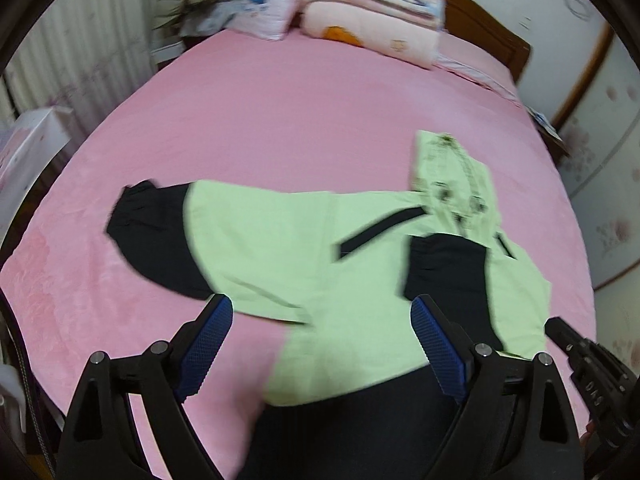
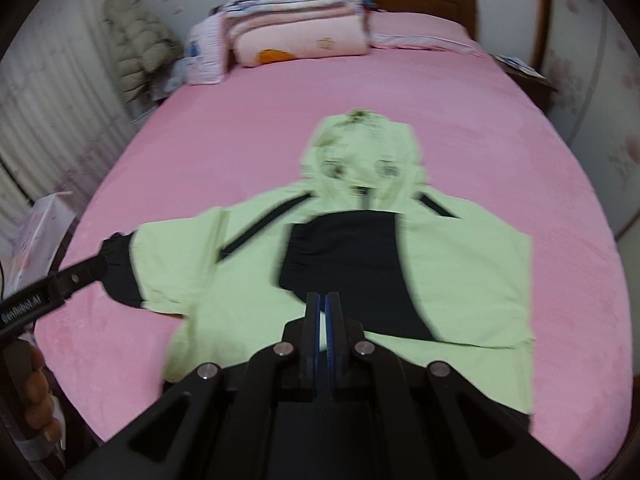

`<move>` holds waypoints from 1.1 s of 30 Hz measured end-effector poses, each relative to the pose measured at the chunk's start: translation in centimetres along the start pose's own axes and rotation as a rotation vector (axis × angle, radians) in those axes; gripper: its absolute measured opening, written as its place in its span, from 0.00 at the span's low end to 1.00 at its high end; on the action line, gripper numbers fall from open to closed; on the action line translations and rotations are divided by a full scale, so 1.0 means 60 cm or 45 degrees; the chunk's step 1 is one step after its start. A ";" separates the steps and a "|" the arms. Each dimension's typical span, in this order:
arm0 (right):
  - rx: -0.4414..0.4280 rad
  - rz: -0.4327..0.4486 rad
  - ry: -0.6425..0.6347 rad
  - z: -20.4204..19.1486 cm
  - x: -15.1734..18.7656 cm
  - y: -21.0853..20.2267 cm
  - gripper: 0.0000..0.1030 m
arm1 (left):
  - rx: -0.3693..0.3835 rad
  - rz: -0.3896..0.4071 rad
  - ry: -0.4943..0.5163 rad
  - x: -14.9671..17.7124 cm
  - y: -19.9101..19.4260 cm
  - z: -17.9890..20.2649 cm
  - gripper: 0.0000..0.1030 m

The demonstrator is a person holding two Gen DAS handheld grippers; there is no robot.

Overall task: Fold large clothes
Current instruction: 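Grasp the black cuff of the other sleeve with the left gripper, then carry the sleeve across the jacket body and release with the left gripper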

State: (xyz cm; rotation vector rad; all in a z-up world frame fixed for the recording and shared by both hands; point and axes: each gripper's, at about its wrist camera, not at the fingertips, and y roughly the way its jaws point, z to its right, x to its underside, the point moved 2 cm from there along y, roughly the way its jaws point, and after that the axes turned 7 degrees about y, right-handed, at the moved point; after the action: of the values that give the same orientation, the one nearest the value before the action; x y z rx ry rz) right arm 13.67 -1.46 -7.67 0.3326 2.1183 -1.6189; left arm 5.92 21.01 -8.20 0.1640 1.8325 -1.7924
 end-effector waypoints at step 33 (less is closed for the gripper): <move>-0.117 -0.250 -0.293 -0.433 0.051 0.386 0.03 | 0.082 -0.067 -0.684 0.035 0.407 -0.621 0.76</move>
State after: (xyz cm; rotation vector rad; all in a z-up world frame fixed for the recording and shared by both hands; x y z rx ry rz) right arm 16.12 29.67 -23.34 -0.0915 2.0908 -1.5734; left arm 4.09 58.15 -32.77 -0.3173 1.4052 -1.7185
